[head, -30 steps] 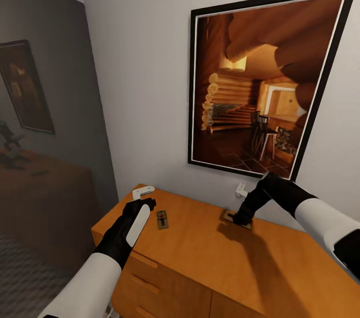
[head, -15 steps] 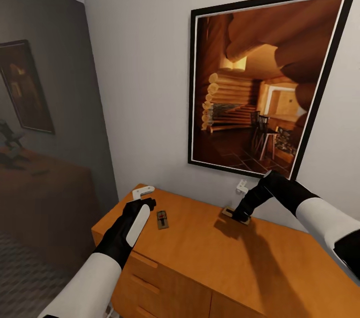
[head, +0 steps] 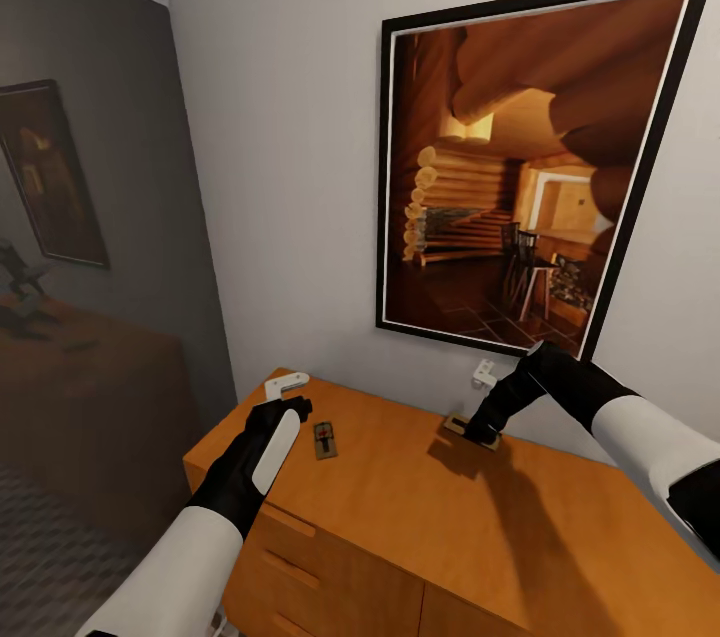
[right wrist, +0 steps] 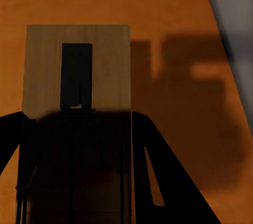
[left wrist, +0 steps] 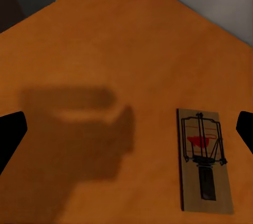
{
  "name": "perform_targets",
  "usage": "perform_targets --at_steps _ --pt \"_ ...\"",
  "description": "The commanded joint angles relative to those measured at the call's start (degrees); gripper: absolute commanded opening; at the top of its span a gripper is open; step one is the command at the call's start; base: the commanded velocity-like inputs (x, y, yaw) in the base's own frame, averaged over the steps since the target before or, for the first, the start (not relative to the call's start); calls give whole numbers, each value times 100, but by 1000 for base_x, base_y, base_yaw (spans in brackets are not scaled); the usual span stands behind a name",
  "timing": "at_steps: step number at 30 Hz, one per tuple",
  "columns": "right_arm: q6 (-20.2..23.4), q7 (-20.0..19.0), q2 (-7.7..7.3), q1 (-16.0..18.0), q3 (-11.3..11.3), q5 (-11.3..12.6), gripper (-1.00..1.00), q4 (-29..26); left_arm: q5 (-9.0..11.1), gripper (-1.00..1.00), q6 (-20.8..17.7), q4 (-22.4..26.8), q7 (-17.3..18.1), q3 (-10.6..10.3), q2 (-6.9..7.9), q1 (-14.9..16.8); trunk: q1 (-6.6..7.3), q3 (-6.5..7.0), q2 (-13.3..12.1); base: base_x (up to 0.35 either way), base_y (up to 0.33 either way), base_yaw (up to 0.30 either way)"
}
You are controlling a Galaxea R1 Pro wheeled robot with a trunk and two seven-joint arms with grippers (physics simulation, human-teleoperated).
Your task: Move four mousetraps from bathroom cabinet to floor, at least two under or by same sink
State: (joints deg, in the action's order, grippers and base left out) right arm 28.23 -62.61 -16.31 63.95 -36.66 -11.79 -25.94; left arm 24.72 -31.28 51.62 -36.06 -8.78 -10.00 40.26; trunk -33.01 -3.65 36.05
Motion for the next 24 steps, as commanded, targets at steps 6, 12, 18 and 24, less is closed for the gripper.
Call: perform_targets --at_steps 6,12,18,24 --pt "77 -15 -6 4 -16 -14 -100 -16 51 100 -10 6 -51 -10 0 7 -2 -12 10 0 0 0" --pt "85 -15 -5 4 -17 -16 -100 -16 51 100 -10 6 -57 -10 0 5 -2 -12 10 0 0 0" --pt "89 -15 -5 4 -17 -16 -100 -16 51 100 -10 6 -59 -10 0 1 -2 -12 10 0 -77 0" --pt "91 -9 -5 4 -12 -9 -100 -16 51 100 -10 6 -59 -10 0 2 -2 -12 10 0 -33 0"
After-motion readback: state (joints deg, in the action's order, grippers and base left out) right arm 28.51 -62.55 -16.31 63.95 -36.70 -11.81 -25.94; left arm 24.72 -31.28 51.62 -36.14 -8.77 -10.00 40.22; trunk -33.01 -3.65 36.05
